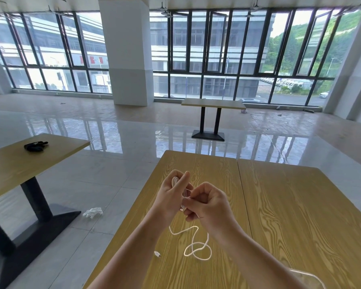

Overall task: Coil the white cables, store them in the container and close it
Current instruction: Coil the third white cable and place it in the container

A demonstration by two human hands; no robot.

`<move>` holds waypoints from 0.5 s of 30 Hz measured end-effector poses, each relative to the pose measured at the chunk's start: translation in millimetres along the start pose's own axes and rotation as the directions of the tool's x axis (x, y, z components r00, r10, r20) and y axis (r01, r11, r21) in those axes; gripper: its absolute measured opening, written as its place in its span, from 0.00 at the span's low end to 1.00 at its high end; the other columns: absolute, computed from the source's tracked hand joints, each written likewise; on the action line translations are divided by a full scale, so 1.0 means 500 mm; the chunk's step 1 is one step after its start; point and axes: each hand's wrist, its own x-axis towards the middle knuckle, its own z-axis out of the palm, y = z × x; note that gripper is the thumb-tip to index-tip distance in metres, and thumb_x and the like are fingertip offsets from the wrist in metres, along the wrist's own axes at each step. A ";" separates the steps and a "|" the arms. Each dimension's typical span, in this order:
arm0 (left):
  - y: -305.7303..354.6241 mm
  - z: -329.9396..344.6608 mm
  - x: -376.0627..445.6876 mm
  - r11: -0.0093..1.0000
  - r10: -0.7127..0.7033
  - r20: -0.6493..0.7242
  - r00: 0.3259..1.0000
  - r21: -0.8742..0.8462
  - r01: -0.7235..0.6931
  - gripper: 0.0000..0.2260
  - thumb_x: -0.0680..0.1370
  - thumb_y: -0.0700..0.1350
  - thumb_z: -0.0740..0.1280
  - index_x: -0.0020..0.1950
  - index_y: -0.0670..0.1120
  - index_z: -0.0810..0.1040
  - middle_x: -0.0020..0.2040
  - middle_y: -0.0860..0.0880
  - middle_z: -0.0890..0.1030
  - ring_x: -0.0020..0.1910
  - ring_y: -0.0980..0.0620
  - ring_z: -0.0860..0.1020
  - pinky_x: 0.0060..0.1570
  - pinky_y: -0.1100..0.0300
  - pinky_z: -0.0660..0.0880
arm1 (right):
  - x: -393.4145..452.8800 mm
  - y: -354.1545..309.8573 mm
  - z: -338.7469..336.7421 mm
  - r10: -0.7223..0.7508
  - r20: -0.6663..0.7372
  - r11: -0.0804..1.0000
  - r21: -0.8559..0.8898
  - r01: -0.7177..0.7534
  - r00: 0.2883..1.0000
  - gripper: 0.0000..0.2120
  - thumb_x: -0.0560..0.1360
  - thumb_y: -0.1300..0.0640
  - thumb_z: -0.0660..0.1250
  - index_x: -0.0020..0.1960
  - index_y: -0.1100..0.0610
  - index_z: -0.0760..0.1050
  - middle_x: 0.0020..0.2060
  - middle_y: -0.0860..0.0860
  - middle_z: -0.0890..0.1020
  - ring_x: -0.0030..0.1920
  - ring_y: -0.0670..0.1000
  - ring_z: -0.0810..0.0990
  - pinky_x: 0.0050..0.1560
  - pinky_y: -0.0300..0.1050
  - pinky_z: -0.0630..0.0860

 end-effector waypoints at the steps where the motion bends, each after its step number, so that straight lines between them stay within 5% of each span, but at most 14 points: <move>1: 0.000 0.000 0.000 1.000 -0.004 -0.001 1.000 -0.009 0.004 0.15 0.75 0.58 0.67 0.41 0.46 0.72 0.40 0.42 0.77 0.33 0.49 0.74 0.29 0.58 0.71 | 0.000 0.001 0.002 -0.005 -0.015 1.000 -0.006 0.005 1.000 0.09 0.71 0.68 0.75 0.41 0.62 0.75 0.29 0.55 0.83 0.29 0.50 0.82 0.29 0.41 0.79; 9: 0.016 0.002 0.005 1.000 0.008 -0.152 0.988 -0.018 -0.011 0.19 0.84 0.46 0.56 0.34 0.48 0.72 0.34 0.44 0.79 0.30 0.49 0.74 0.31 0.55 0.70 | -0.010 -0.006 0.005 0.011 0.017 0.998 -0.064 -0.010 1.000 0.05 0.74 0.62 0.75 0.44 0.62 0.79 0.31 0.55 0.83 0.30 0.50 0.81 0.31 0.44 0.79; 15: 0.054 -0.045 0.023 0.970 -0.092 -0.236 0.967 -0.240 0.034 0.15 0.85 0.47 0.54 0.41 0.44 0.70 0.34 0.40 0.79 0.27 0.47 0.75 0.25 0.58 0.71 | -0.026 0.001 -0.036 0.151 0.372 0.922 -0.388 0.006 0.916 0.09 0.81 0.58 0.65 0.48 0.57 0.84 0.29 0.48 0.80 0.26 0.45 0.75 0.29 0.39 0.74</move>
